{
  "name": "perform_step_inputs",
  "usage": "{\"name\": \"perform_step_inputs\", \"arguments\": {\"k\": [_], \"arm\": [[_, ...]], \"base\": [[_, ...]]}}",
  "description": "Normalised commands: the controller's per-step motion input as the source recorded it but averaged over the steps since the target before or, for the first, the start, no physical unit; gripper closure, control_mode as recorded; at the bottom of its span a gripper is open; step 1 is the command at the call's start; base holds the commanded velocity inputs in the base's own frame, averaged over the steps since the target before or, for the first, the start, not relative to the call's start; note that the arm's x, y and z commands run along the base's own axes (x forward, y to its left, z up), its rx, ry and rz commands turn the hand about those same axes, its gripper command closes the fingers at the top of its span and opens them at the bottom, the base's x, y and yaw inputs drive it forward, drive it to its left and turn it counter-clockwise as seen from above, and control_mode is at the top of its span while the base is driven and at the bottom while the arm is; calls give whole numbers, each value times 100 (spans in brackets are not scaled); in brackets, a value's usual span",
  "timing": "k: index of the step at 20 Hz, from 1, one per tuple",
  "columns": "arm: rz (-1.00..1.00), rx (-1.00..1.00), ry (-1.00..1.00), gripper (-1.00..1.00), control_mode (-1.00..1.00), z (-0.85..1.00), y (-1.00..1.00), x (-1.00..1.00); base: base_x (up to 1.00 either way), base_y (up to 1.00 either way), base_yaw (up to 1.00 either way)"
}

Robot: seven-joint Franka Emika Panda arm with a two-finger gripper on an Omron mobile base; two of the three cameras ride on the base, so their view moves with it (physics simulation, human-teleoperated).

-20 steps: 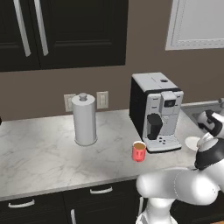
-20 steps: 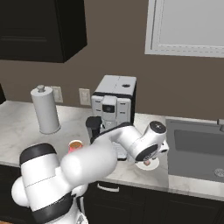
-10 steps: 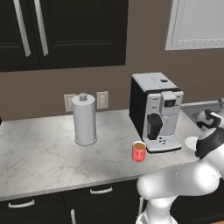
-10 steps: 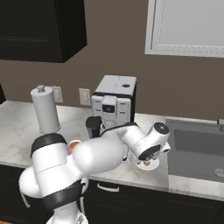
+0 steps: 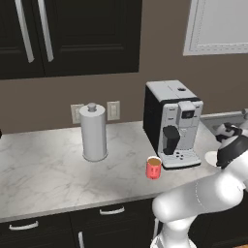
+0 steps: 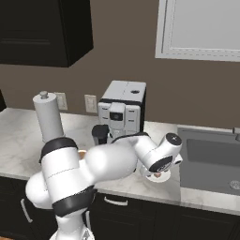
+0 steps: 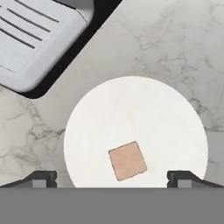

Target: Take a sugar cube from the saucer and place it inside the coffee. Then, grab milk from the fridge and place it next to the coffee on the counter to sweeten the coffee.

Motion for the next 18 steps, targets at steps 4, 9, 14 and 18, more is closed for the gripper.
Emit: {"name": "perform_step_inputs", "arguments": {"k": [4,9,14,18], "arm": [[0,0,0,-100,-100,-11,0,16],[0,0,0,-100,-100,-17,0,12],[0,0,0,-100,-100,-17,0,8],[0,0,0,-100,-100,-12,0,5]], "base": [[0,0,0],[0,0,0],[0,0,0],[0,0,0]]}}
